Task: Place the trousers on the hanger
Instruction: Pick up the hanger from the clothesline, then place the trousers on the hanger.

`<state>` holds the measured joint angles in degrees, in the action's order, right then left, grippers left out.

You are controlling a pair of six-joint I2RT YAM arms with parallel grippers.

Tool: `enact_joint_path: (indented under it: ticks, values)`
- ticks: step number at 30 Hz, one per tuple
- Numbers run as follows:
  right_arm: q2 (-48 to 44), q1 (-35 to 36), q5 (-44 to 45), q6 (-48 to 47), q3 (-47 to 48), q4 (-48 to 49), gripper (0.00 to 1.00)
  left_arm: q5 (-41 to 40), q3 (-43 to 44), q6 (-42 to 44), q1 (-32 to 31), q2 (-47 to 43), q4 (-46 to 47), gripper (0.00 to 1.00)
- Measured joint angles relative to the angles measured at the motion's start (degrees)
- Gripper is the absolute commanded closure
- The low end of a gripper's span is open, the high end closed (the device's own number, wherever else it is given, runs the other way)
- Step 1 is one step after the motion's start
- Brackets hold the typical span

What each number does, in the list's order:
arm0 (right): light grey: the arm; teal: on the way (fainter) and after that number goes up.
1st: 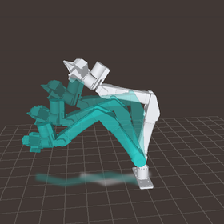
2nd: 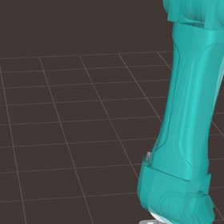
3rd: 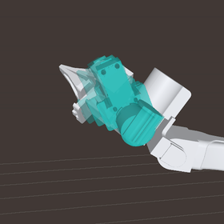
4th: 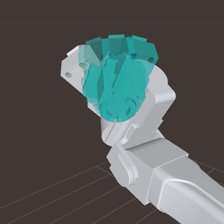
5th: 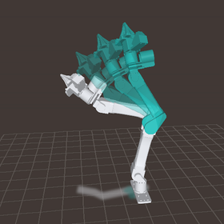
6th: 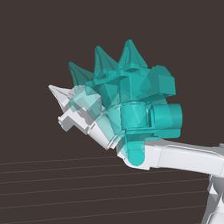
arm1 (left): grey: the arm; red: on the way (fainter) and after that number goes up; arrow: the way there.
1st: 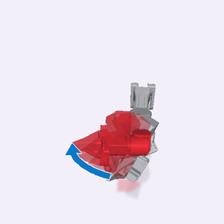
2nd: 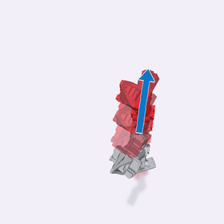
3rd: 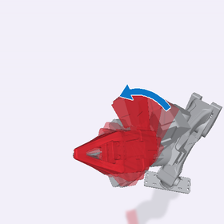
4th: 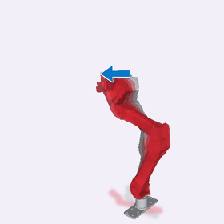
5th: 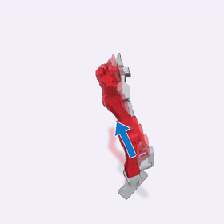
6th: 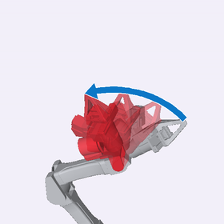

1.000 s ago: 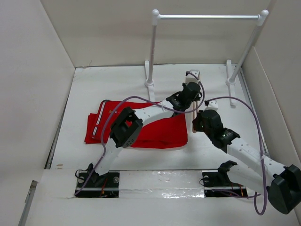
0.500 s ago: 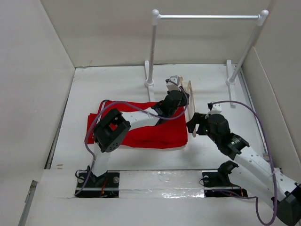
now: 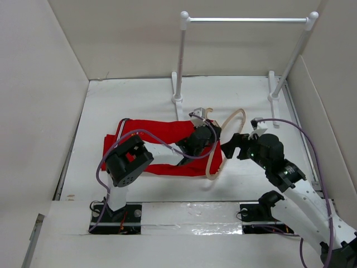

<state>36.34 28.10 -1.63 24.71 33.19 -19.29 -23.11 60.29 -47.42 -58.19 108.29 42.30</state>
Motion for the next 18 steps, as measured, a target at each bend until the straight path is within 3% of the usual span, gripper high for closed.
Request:
enact_joint_path:
  ticks: [2, 3, 4, 6, 11, 14, 18]
  values:
    - [0.0, 0.0, -0.8, -0.5, 0.1, 0.0, 0.29, -1.0, -0.9, -1.3, -0.1, 0.1, 0.9, 1.0]
    - [0.0, -0.2, -0.8, -0.5, 0.1, 0.1, 0.64, -1.8, -1.7, -1.9, -0.3, 0.1, 1.8, 1.0]
    - [0.1, -0.7, -1.2, -0.8, 0.1, 0.4, 0.8, -2.6, -2.3, -2.4, -0.4, 0.1, 2.5, 1.0]
    - [1.0, -2.2, -1.4, -0.7, 0.0, 1.3, 1.0, -4.7, -4.1, -3.7, -1.2, 0.1, 4.0, 1.0]
    - [8.4, -7.8, -4.9, -0.8, -1.6, 7.7, 1.0, -12.7, -7.6, -7.7, -5.5, 0.1, 6.1, 1.0]
    - [15.1, -9.9, -7.9, -1.2, -3.8, 11.6, 0.84, -16.7, -8.4, -10.4, -7.2, 0.3, 6.8, 1.0]
    - [24.4, -10.6, -11.3, -1.6, -4.1, 15.9, 0.46, -20.5, -8.4, -12.8, -7.1, 1.4, 8.1, 1.0]
